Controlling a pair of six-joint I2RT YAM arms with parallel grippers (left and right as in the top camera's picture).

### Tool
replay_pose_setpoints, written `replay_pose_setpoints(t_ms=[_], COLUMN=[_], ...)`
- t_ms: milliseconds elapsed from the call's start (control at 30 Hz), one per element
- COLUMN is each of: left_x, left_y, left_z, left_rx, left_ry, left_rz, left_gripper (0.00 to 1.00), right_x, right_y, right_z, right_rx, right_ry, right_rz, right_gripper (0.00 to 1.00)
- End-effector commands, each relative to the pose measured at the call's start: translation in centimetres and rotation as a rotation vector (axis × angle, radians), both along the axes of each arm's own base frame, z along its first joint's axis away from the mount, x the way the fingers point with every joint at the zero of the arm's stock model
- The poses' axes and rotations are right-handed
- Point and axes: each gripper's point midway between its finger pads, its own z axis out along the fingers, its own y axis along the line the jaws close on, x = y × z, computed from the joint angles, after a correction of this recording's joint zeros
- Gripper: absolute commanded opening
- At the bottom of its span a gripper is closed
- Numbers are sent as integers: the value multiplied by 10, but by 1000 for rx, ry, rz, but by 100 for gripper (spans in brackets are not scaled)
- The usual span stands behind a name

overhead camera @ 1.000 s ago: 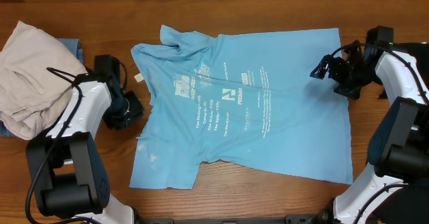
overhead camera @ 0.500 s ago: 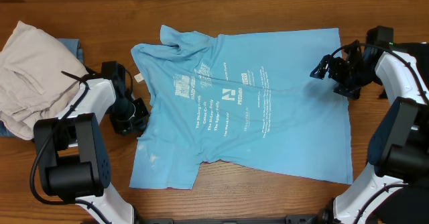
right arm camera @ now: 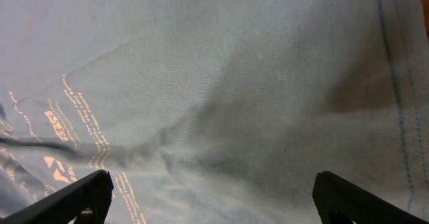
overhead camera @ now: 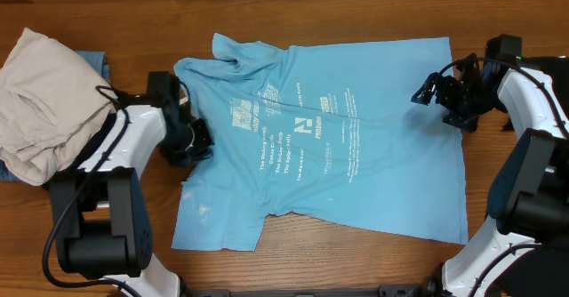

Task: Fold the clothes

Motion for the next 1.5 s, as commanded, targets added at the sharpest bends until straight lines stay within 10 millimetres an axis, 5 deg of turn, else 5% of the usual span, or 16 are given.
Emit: replay_pose_setpoints(t_ms=[0,133,200,367,500,633,1233,1467], left_x=[10,37,41,49,53,54,73,66], left_y=[3,38,55,59,56,44,32,15], left_z=[13,44,43,29,12,1,-1,-30], left_rx=[73,174,242,264,260,250,263,256], left_ry=[-60,-125,-129,-137,-115,-101,-177,-112], left_rz=[-45,35,91,100,93,65,37,-13], left_gripper=[10,11,12,16,26,4,4,4], right_x=[7,7,7,7,7,7,7,7], right_y=[1,1,1,1,1,1,1,1], right_z=[15,15,15,15,15,15,15,15], right_rx=[-2,-2,-2,-2,-2,-2,-2,-2], right_ry=[-44,-44,-44,-44,-44,-44,-44,-44], right_rz=[1,1,1,1,1,1,1,1], right_gripper=[100,100,100,100,100,100,100,100])
